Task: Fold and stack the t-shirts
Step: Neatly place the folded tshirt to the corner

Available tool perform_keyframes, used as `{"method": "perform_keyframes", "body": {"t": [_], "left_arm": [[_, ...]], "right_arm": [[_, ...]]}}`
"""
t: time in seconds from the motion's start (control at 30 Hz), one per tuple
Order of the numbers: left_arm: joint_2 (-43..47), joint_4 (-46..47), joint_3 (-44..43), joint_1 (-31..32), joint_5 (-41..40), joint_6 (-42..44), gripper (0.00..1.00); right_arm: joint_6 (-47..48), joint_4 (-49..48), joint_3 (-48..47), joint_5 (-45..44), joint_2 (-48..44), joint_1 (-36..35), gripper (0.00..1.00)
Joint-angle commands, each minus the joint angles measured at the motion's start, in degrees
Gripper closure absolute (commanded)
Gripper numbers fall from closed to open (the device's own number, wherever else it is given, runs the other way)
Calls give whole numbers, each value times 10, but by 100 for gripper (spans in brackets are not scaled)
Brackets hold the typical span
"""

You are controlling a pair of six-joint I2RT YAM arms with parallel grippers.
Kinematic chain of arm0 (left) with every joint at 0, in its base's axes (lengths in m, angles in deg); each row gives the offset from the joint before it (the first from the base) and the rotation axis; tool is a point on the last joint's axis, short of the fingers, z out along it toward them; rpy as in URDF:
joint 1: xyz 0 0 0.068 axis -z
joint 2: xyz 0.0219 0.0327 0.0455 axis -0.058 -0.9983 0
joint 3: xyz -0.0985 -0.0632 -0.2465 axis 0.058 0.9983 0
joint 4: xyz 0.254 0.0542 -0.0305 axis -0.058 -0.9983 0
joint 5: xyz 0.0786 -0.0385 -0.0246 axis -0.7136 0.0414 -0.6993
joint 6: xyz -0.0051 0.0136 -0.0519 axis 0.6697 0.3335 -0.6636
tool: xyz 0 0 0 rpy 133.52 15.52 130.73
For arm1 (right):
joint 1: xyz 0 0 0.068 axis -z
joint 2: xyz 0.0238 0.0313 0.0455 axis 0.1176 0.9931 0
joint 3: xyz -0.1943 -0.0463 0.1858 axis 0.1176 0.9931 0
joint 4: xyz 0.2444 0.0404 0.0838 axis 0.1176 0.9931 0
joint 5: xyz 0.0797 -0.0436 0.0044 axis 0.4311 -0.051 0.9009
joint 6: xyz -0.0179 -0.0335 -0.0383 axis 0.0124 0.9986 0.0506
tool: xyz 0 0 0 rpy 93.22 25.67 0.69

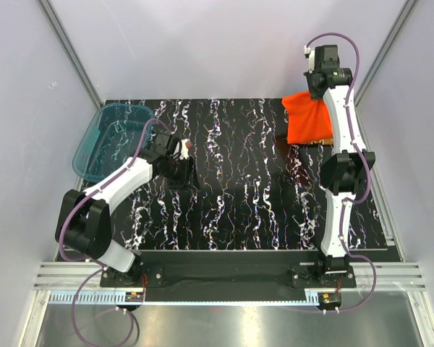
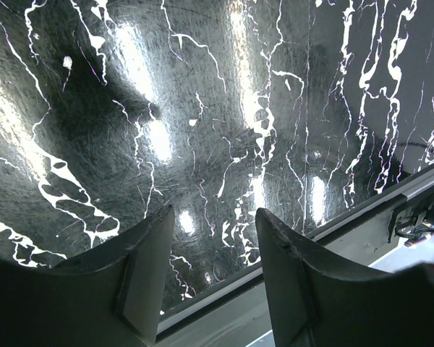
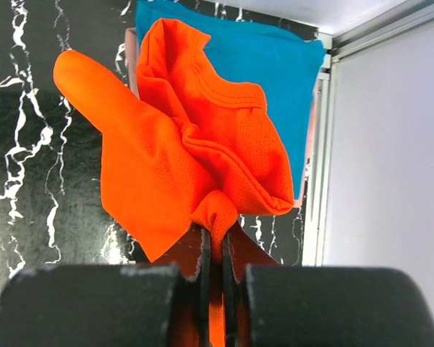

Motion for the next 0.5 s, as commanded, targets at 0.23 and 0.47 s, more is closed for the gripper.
{"method": "perform_keyframes", "body": {"t": [0.23, 0.47], "left_arm": [[-17, 6, -29, -2, 25, 9, 46], [-29, 6, -36, -2, 30, 9, 46]], "right_arm": [[22, -40, -16, -14, -51, 21, 100], [26, -50, -23, -3, -44, 33, 100]]}}
